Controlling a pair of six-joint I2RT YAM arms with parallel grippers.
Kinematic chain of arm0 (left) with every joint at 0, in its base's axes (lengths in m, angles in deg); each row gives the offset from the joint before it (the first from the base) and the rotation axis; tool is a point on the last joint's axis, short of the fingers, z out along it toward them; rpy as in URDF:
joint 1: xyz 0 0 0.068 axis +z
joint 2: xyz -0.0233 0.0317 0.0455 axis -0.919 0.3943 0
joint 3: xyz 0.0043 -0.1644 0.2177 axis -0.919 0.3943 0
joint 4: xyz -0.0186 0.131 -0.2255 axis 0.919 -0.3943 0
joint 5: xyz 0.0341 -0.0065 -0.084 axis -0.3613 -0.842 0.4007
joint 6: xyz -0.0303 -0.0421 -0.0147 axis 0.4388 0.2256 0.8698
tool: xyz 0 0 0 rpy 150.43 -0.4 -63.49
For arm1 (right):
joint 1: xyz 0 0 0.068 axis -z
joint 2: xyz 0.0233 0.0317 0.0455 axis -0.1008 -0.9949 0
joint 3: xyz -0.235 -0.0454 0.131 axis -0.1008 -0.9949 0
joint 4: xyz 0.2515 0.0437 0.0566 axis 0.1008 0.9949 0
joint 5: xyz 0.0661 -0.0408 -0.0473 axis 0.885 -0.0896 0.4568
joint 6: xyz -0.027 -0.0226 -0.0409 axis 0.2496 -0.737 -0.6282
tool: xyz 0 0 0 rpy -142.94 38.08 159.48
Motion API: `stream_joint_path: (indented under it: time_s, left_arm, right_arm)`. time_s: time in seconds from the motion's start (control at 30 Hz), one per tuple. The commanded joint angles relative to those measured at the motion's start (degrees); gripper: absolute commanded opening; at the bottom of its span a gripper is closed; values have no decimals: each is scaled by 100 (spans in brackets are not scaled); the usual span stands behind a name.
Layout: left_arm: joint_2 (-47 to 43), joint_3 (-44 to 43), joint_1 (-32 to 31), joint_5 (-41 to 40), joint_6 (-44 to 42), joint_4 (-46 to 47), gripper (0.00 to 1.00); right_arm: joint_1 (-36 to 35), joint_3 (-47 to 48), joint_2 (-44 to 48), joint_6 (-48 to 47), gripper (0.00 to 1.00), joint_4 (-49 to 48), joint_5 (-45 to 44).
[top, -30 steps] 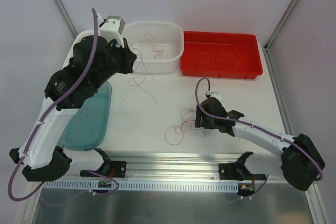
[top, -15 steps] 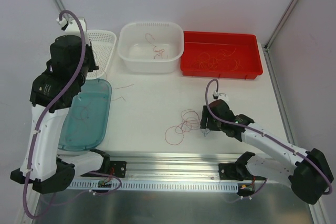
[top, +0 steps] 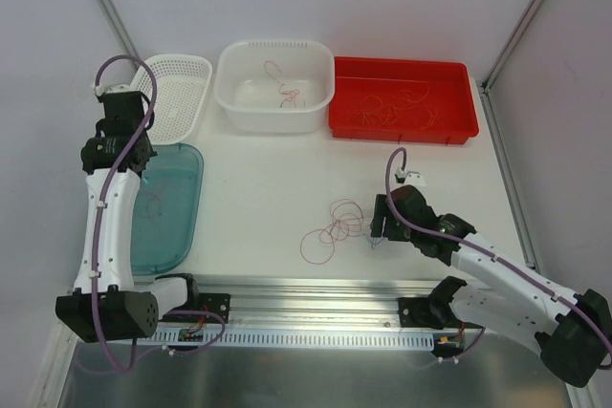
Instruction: Untangle the cables
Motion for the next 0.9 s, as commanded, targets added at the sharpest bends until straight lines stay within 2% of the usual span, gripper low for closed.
stream_joint_path:
  time_s: [0.0, 0.07, 0.13, 0.2, 0.23, 0.3, 0.33, 0.43, 0.57, 0.67, 0.7, 0.73, 0.83, 0.87]
  left_arm:
    - [125, 657, 168, 207, 414, 344, 0]
    - [275, 948, 264, 137, 616, 353, 1]
    - [319, 1344, 370, 84, 731, 379, 12]
    - [328, 1599, 458, 66, 889, 414, 29]
    - [320, 1644, 450, 5, 950, 414, 60]
    - [276, 1688, 459, -74, 977, 414, 82]
    - [267, 1679, 467, -109, 995, 406, 96]
    - [214, 1644, 476, -154, 1004, 397, 99]
    - [22, 1618, 467, 206, 995, 397, 99]
    - [-172, 1635, 459, 1004, 881, 388, 99]
    - [-225, 1644, 450, 1572, 863, 388, 99]
    - [-269, 1662, 441, 1813, 837, 397, 99]
    - [-436, 1741, 38, 2386, 828, 397, 99]
    - [-488, 1750, -294, 2456, 837, 397, 99]
  right_arm:
    - [-30, 120, 139, -29, 71, 139, -175]
    - [-30, 137, 95, -55, 71, 148, -175]
    - [-39, 190, 51, -73, 71, 174, -175]
    - [-57, 208, 42, -73, 71, 183, -184]
    - [-74, 217, 42, -107, 71, 192, -219]
    - [-92, 234, 7, -134, 72, 218, -245]
    - [-92, 260, 7, -152, 72, 209, -263]
    - [-118, 322, -63, -196, 72, 236, -281]
    - [-179, 410, -99, -222, 72, 227, -272]
    - [-188, 419, -125, -257, 71, 157, -237]
    - [-206, 427, -160, -275, 72, 139, -219]
    - [-206, 436, -186, -292, 72, 130, -184]
    - [-224, 480, -309, -284, 72, 78, -123]
    - [-250, 480, -318, -292, 72, 43, -96]
